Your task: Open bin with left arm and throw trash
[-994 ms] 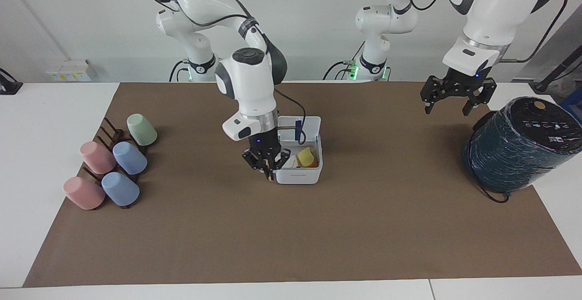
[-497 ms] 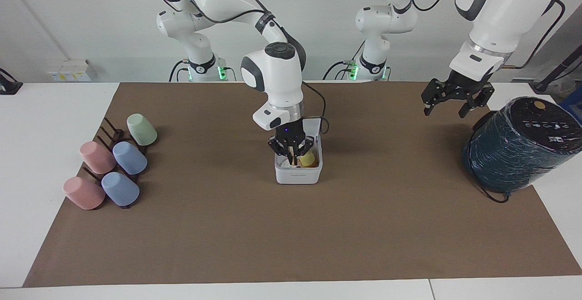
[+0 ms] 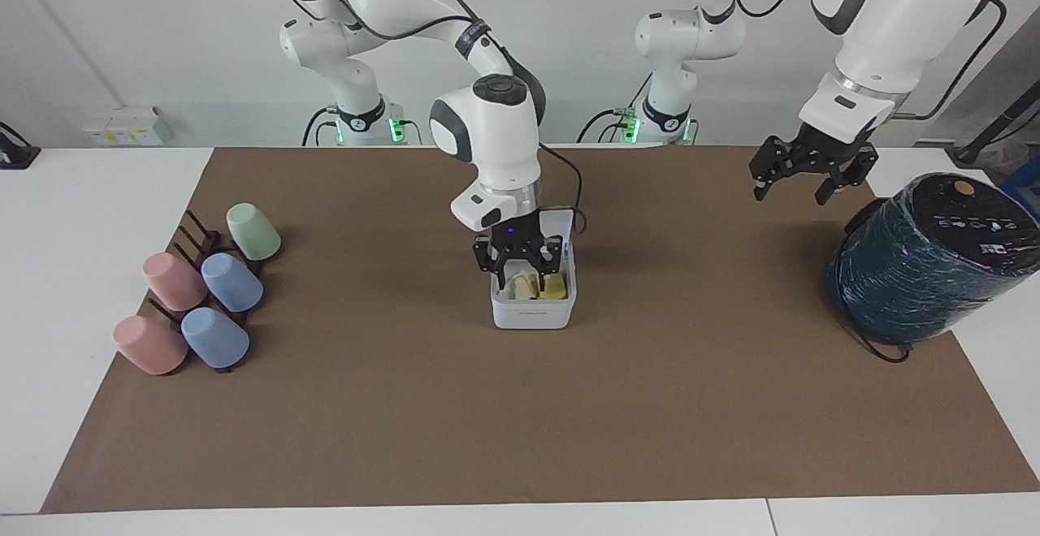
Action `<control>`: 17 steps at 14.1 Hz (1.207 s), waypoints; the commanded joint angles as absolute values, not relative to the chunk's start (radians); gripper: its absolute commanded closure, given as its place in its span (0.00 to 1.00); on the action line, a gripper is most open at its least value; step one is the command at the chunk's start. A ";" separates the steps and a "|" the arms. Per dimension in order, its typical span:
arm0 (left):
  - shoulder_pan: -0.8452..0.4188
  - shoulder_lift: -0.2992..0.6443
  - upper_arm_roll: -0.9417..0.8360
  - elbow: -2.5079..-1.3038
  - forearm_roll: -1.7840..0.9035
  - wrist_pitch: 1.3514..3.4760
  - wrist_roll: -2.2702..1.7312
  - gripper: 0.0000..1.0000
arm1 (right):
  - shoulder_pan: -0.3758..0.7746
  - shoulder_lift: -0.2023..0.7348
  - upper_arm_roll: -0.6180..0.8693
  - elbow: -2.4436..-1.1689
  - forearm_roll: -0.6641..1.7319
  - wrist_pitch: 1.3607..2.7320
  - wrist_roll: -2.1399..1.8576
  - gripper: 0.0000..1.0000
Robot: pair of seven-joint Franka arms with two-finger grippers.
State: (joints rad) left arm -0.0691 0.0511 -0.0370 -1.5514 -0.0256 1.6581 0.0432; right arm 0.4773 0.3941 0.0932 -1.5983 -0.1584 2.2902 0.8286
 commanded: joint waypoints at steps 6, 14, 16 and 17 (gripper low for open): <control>-0.061 0.015 -0.040 -1.583 -0.029 1.632 0.040 0.00 | 0.322 0.233 0.097 -1.635 -0.170 2.199 0.767 0.00; -0.063 0.015 -0.041 -1.583 -0.029 1.635 0.041 0.00 | 0.100 0.045 0.095 -1.622 -0.109 1.875 0.430 0.00; -0.063 0.015 -0.041 -1.583 -0.029 1.635 0.041 0.00 | 0.052 0.028 0.089 -1.605 -0.043 1.820 0.333 0.00; -0.063 0.015 -0.041 -1.583 -0.029 1.635 0.040 0.00 | 0.042 0.031 0.089 -1.579 -0.044 1.774 0.304 0.00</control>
